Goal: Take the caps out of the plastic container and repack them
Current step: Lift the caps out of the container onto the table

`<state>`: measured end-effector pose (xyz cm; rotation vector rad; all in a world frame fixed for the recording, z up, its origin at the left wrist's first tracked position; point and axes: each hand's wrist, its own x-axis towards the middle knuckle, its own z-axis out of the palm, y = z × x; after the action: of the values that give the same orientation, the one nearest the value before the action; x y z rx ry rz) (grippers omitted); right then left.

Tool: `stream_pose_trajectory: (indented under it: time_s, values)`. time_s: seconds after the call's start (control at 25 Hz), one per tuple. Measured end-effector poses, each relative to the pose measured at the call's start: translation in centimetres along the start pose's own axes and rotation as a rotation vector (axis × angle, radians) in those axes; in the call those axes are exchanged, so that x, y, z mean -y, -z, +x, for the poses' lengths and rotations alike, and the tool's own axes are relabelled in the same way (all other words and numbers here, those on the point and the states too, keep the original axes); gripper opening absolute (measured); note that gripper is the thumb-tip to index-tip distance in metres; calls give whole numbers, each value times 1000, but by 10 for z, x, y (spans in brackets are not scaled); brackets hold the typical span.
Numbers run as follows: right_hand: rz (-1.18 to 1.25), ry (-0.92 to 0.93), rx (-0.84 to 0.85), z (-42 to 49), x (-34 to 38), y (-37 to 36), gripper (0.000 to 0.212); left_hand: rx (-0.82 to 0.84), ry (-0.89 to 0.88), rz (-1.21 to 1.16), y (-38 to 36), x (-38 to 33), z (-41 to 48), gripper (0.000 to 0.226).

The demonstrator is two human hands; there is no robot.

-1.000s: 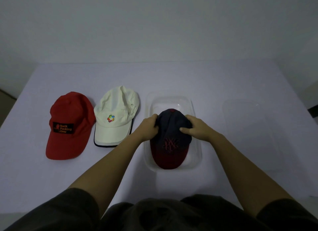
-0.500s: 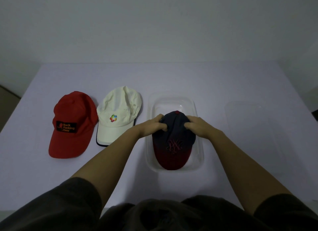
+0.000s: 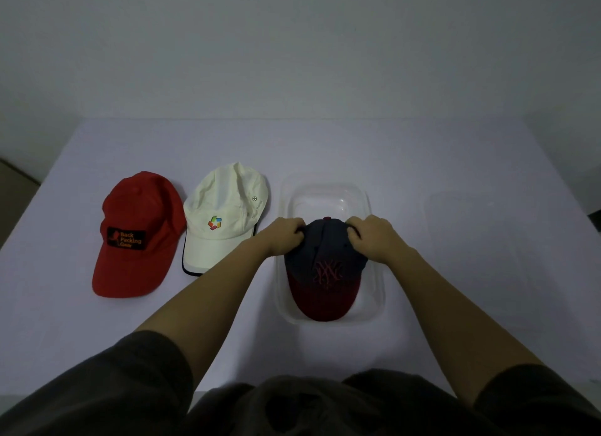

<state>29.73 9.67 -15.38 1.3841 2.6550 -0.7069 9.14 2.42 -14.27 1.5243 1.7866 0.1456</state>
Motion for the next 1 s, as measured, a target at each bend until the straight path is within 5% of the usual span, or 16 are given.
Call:
stream_pose_trajectory:
  time_s: [0.32, 0.72, 1.0]
  values:
    - [87, 40, -17, -5, -13, 0, 31, -187, -47, 287, 4, 16, -1, 30]
    - [273, -9, -91, -10, -10, -2, 31, -251, -92, -66, 1, 20, -14, 38]
    - [348, 74, -405, 2, 27, 5, 30, -490, -56, -258, 18, 26, -35, 37]
